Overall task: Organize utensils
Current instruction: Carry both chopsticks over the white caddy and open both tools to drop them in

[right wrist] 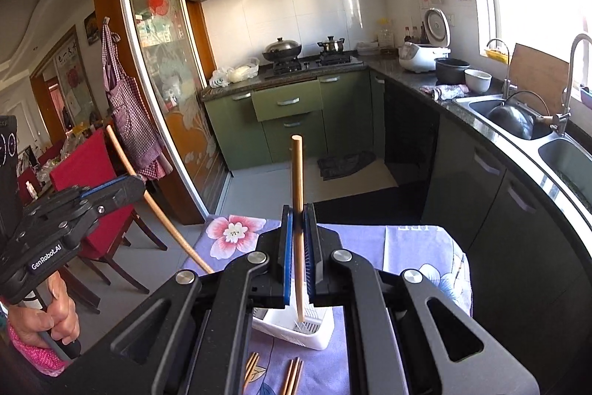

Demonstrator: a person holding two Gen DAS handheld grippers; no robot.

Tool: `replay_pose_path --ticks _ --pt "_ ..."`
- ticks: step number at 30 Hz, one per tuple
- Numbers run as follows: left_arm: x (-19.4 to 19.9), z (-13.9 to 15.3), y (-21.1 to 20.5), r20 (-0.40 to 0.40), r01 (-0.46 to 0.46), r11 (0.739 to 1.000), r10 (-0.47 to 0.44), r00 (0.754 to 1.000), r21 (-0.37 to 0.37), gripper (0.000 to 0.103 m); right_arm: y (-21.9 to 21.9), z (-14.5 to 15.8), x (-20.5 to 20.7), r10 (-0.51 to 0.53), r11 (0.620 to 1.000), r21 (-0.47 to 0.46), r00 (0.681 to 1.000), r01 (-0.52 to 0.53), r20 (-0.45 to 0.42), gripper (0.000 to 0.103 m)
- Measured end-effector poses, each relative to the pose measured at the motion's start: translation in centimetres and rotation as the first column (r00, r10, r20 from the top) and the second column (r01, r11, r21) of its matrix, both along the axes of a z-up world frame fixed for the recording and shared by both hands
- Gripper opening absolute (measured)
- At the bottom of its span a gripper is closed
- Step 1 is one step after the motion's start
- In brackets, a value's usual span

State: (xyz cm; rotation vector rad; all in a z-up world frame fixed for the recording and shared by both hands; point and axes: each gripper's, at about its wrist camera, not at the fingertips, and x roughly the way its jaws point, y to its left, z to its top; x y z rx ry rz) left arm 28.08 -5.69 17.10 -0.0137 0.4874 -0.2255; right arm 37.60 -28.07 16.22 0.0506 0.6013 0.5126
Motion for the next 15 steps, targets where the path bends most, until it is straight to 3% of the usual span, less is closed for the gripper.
replay_pose_path --ticks 9,13,15 --pt "2.8 -5.7 -0.2 -0.13 -0.003 1.0 0.007 0.991 0.03 0.005 1.1 -6.2 1.3 0.029 0.998 -0.044 0.996 -0.033 -0.085 0.008" --pt "2.3 -6.1 -0.3 -0.149 0.001 0.999 0.004 0.989 0.036 0.006 1.1 -6.2 0.6 0.033 0.998 -0.043 0.996 -0.036 -0.082 0.009" --pt "1.5 -5.5 0.0 -0.144 0.003 1.0 0.002 0.99 0.03 0.011 0.9 -5.6 -0.5 0.038 0.999 -0.031 0.997 -0.04 -0.067 0.009"
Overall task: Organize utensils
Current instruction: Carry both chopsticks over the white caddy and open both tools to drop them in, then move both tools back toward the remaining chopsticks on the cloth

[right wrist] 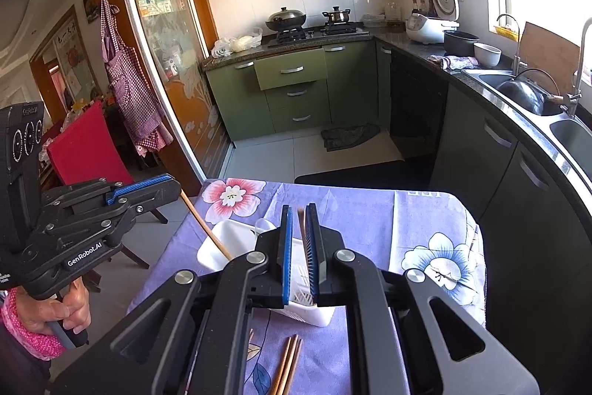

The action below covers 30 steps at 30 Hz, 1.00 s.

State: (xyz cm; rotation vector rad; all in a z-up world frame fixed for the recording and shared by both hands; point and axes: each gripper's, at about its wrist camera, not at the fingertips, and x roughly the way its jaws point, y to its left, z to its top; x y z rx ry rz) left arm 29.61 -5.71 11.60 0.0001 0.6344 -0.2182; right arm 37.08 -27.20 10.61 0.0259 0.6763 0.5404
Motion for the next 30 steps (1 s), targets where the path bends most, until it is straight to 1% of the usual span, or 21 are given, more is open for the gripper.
replay_pose_path --ticks 1,2,3,4,5,6,7,8,9,10,11,13,15,16,17,18,20,23,26,30 --pt "-0.4 0.4 0.0 0.007 0.002 1.0 -0.002 1.0 0.001 0.021 -0.2 0.5 -0.6 0.004 1.0 0.007 1.0 -0.004 0.01 0.009" --pt "-1.0 0.8 0.1 0.017 0.0 1.0 0.0 1.0 0.005 0.033 -0.5 0.9 -1.4 0.007 1.0 0.015 1.0 -0.008 0.021 0.009" --pt "-1.6 1.2 0.1 0.026 -0.003 1.0 0.002 1.0 0.008 0.039 -0.8 1.3 -2.3 0.011 1.0 0.024 0.999 -0.011 0.033 0.009" --pt "-2.3 1.4 0.1 0.03 -0.005 1.0 0.005 1.0 0.014 0.048 -1.2 1.6 -3.2 0.014 0.999 0.029 0.999 -0.015 0.044 0.009" --pt "-3.0 1.4 0.1 0.028 -0.008 1.0 0.007 1.0 0.02 0.052 -1.7 1.8 -4.3 0.016 0.999 0.032 0.998 -0.017 0.054 0.009" --pt "-3.7 1.2 0.2 0.018 -0.007 1.0 0.007 1.0 0.022 0.054 -2.2 1.8 -5.4 0.018 0.999 0.035 0.998 -0.02 0.062 0.013" --pt "-4.4 0.7 0.2 0.002 -0.008 1.0 0.008 1.0 0.021 0.059 -2.7 1.7 -6.5 0.018 0.999 0.034 0.998 -0.021 0.067 0.015" --pt "-5.0 -0.2 0.2 -0.026 -0.012 1.0 0.012 1.0 0.023 0.064 -3.2 1.2 -7.6 0.019 0.999 0.029 0.998 -0.021 0.068 0.015" --pt "-5.4 -1.4 0.2 -0.064 -0.013 1.0 0.015 0.998 0.023 0.064 -3.7 0.6 -8.7 0.019 1.0 0.024 0.998 -0.02 0.066 0.015" --pt "-5.8 -2.9 0.3 -0.106 -0.017 1.0 0.018 0.994 0.018 0.065 -4.2 -0.2 -9.7 0.018 1.0 0.02 0.998 -0.019 0.06 0.015" --pt "-5.9 -4.8 0.3 -0.165 -0.022 1.0 0.025 0.986 0.017 0.065 -4.7 -1.1 -10.6 0.016 1.0 0.018 0.999 -0.017 0.049 0.015" --pt "-5.9 -8.6 0.0 -0.287 -0.015 1.0 0.015 0.958 0.003 0.065 -5.7 -3.2 -12.2 0.009 1.0 0.019 1.0 -0.01 0.021 0.015" --pt "-5.7 -12.3 -0.4 -0.38 -0.011 1.0 0.013 0.925 0.007 0.063 -6.7 -5.4 -13.4 0.004 1.0 0.025 1.0 -0.003 -0.017 0.015" --pt "-5.6 -13.9 -0.6 -0.41 -0.012 1.0 0.017 0.912 0.015 0.051 -7.2 -6.4 -13.7 -0.001 1.0 0.03 0.999 0.002 -0.038 0.019" --pt "-5.5 -15.3 -0.8 -0.44 -0.019 0.999 0.03 0.897 0.028 0.037 -7.7 -7.5 -14.0 -0.006 0.999 0.036 0.998 0.008 -0.06 0.022" --pt "-5.3 -16.5 -0.9 -0.468 -0.026 0.999 0.039 0.883 0.035 0.033 -8.1 -8.6 -14.2 -0.009 0.999 0.042 0.997 0.012 -0.083 0.024" --pt "-5.0 -18.3 -1.0 -0.502 -0.035 0.998 0.055 0.863 0.048 0.029 -8.9 -10.5 -14.6 -0.014 0.998 0.053 0.993 0.021 -0.121 0.024" --pt "-4.7 -19.8 -1.2 -0.526 -0.048 0.997 0.075 0.847 0.064 0.028 -9.8 -12.6 -14.9 -0.017 0.997 0.067 0.987 0.028 -0.158 0.024" --pt "-4.5 -20.6 -1.6 -0.547 -0.052 0.996 0.081 0.833 0.068 0.028 -10.3 -13.6 -15.0 -0.019 0.997 0.075 0.983 0.033 -0.18 0.024" --pt "-4.3 -21.1 -2.2 -0.553 -0.048 0.995 0.09 0.828 0.09 0.028 -10.7 -14.0 -14.7 -0.019 0.996 0.08 0.981 0.035 -0.195 0.024"
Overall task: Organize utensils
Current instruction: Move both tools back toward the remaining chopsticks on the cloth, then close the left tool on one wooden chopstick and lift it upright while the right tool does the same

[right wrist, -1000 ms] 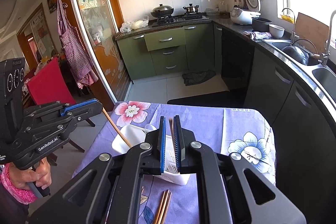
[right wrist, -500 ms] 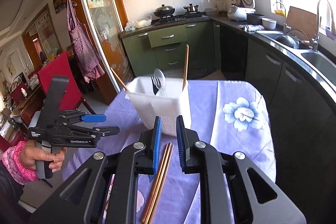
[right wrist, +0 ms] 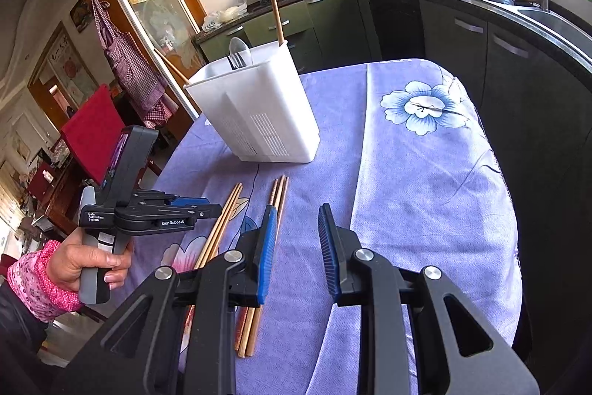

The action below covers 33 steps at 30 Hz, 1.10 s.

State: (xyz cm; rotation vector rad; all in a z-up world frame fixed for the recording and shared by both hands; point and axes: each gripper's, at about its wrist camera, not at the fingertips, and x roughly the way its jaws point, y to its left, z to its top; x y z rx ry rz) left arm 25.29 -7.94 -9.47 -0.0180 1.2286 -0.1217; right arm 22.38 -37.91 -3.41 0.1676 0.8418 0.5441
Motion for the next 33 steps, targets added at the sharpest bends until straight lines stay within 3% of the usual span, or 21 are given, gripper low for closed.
replay_pose_path --ticks 15,18,21,26,33 --pt "-0.1 -1.0 -0.8 -0.027 0.016 0.998 -0.014 1.0 0.067 0.027 0.5 0.6 0.1 0.014 1.0 0.022 1.0 -0.014 -0.002 0.024" --pt "-0.4 -0.9 -1.4 -0.018 0.029 0.997 -0.028 0.999 0.068 0.011 0.7 0.5 0.1 0.021 1.0 0.02 1.0 -0.021 -0.005 0.024" --pt "-0.5 -0.8 -1.4 -0.02 0.035 0.998 -0.034 0.999 0.052 0.008 1.1 0.5 0.2 0.031 0.999 0.008 1.0 -0.031 -0.008 0.024" --pt "-0.4 -0.7 -0.4 -0.021 0.025 0.999 -0.024 0.999 0.032 0.007 2.7 -0.2 1.5 0.06 0.997 -0.039 0.997 -0.062 -0.04 0.031" --pt "-1.8 2.0 0.8 0.098 0.04 0.998 -0.045 0.994 0.052 0.007 7.9 -3.9 5.7 0.091 0.974 -0.196 0.987 -0.117 -0.135 0.029"
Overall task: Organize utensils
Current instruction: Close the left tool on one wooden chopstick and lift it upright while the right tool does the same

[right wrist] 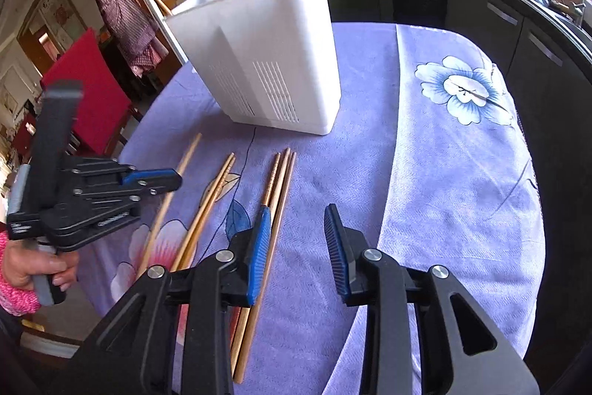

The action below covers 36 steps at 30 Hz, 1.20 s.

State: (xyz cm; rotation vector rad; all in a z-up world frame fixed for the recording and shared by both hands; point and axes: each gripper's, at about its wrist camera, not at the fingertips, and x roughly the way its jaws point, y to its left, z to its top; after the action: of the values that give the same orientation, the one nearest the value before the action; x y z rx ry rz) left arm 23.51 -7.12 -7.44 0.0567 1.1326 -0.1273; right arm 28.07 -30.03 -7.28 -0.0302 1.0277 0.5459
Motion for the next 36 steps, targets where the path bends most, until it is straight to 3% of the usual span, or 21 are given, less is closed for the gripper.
replay_pose_path --ticks 6,19,28,31,36 --pt "-1.3 2.5 0.6 0.086 0.019 1.0 -0.019 0.996 0.001 0.007 3.3 -2.9 2.6 0.019 0.995 -0.094 0.998 -0.024 -0.059 0.025" --pt "-2.3 2.4 1.4 0.094 0.042 0.998 -0.037 0.995 -0.042 0.007 6.6 -4.6 3.5 0.021 0.981 -0.188 0.996 -0.038 -0.091 0.022" --pt "-2.7 2.8 1.7 0.107 0.047 0.998 -0.042 0.993 -0.047 0.007 9.0 -5.3 3.1 0.042 0.961 -0.269 0.997 -0.057 -0.062 0.016" --pt "-2.7 2.9 1.8 0.109 0.046 0.998 -0.041 0.993 -0.048 0.007 9.4 -5.4 3.2 0.042 0.962 -0.266 0.997 -0.057 -0.062 0.008" --pt "-3.0 3.3 2.2 0.12 0.044 0.998 -0.038 0.992 -0.052 0.007 8.1 -4.6 2.7 0.023 0.974 -0.223 0.999 -0.033 -0.043 0.006"
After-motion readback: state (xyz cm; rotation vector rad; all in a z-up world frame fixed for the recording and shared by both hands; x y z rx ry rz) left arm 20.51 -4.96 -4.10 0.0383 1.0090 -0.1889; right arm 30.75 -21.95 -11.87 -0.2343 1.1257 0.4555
